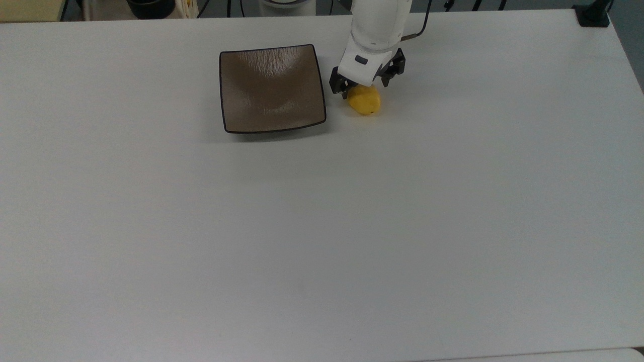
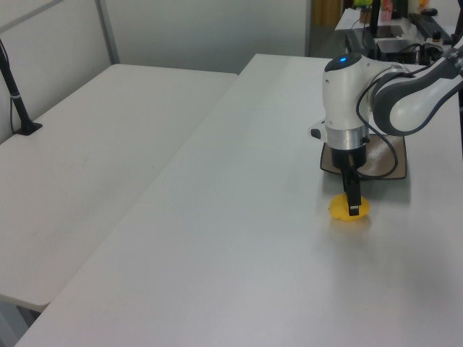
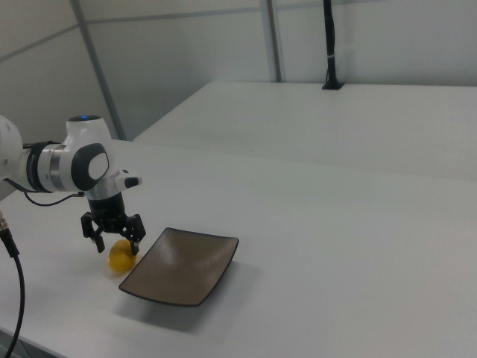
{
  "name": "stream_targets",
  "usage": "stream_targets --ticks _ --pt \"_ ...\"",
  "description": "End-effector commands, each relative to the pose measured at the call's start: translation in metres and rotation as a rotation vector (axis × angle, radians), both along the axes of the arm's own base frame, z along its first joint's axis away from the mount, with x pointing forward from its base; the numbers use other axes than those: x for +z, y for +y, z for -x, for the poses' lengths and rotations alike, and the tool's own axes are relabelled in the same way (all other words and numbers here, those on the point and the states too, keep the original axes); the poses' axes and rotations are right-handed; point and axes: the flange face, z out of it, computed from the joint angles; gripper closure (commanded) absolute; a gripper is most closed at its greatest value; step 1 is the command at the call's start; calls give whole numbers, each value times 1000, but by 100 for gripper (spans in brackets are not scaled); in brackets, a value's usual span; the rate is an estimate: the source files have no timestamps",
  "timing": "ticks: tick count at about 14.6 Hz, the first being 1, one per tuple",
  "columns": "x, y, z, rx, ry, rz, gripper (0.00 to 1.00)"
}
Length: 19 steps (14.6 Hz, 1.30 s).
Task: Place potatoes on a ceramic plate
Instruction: 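Close the gripper around the yellow potato and lift it, then carry the potato over the brown plate and lower it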
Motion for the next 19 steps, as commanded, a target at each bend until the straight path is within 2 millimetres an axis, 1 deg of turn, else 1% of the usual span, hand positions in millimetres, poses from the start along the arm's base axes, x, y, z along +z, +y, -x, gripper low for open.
stream_targets --ticks 1,3,4,6,11,14,15,16,17,18,19 --pt "-9 3 4 28 -19 12 15" --pt "-9 3 4 36 -22 18 52" --pt "-7 3 3 33 -27 17 61" --pt "0 2 3 15 -37 20 62" --pt "52 -6 4 -11 -106 19 61" --pt "74 -18 3 -39 -129 22 61" --pt "84 -26 1 -55 -130 28 61" --pt "89 -33 1 -66 -126 35 61" --pt "93 -44 -2 -80 -126 40 61" --pt "96 -57 -5 -101 -133 45 61" --pt "100 -74 -9 -125 -135 53 60"
